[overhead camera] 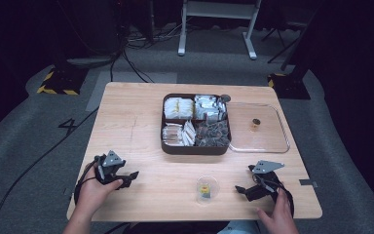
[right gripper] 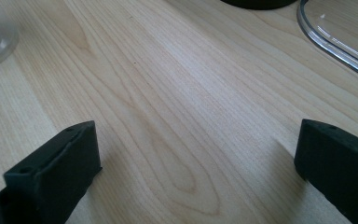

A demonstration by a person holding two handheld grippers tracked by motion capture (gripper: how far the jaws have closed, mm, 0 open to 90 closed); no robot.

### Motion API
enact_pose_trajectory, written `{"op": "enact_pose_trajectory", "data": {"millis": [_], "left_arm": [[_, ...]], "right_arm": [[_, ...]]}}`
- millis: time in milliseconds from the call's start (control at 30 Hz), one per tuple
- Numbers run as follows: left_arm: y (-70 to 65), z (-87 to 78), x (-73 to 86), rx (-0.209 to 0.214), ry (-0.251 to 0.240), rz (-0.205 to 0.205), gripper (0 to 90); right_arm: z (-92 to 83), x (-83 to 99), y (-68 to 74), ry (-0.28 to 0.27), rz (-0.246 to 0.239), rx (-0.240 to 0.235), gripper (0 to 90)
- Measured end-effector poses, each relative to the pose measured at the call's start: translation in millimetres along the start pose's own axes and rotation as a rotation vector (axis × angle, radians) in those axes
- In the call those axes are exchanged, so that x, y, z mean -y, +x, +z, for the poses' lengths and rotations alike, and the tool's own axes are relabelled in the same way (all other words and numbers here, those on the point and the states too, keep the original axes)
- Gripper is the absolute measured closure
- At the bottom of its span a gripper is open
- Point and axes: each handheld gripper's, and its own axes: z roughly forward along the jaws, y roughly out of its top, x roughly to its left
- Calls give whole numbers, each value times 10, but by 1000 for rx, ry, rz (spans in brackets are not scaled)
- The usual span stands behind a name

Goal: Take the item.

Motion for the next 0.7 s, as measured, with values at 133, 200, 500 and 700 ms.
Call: {"op": "enact_pose_trajectory", "data": {"millis": [133,200,500,700], "left_arm": [[2,49,38,2,22,-6,317],[-5,72,44,-6,48,5,309],[10,166,139,-35,31,50,187],[18,200,147,-41,10,33,142]], "right_arm": [[0,0,0,0,0,0,2],[-2,2,5,0,5,4,2],[-12,11,47,0,30,32,2],[-12,12,49,1,31,33,2]]}}
